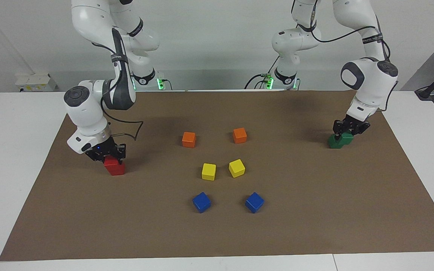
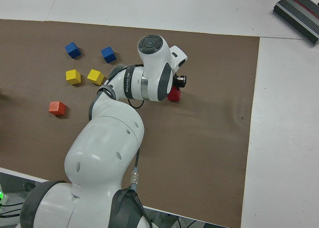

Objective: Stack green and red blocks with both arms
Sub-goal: 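Open both grippers and withdraw them from the two stacks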

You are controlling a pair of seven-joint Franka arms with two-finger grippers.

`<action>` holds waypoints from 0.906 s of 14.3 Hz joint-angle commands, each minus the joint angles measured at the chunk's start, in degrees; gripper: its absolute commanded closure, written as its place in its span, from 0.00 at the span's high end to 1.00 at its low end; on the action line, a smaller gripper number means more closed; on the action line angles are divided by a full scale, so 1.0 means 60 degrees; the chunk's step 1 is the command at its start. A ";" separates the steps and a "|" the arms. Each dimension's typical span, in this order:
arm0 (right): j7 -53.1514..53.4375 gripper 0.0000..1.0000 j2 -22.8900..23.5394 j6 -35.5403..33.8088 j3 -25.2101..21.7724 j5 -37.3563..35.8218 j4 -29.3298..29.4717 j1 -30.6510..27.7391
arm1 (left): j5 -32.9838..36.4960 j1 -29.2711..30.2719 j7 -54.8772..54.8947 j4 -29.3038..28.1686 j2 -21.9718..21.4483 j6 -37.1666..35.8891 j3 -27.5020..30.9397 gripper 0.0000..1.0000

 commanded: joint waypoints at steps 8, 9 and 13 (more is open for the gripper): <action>-0.0078 1.00 -0.0363 -0.0530 0.0098 0.0127 -0.0031 -0.0108 | -0.0064 0.0018 0.0211 0.0533 -0.0157 -0.0899 -0.0012 1.00; -0.0063 1.00 -0.0480 -0.0866 0.0098 0.0126 0.0086 -0.0093 | -0.0064 0.0018 0.0226 0.0737 -0.0099 -0.1118 -0.0012 1.00; -0.0078 1.00 -0.1328 -0.1819 0.0142 0.0126 0.0146 -0.0049 | -0.0049 0.0018 0.0226 0.2098 -0.0011 -0.2698 -0.0012 1.00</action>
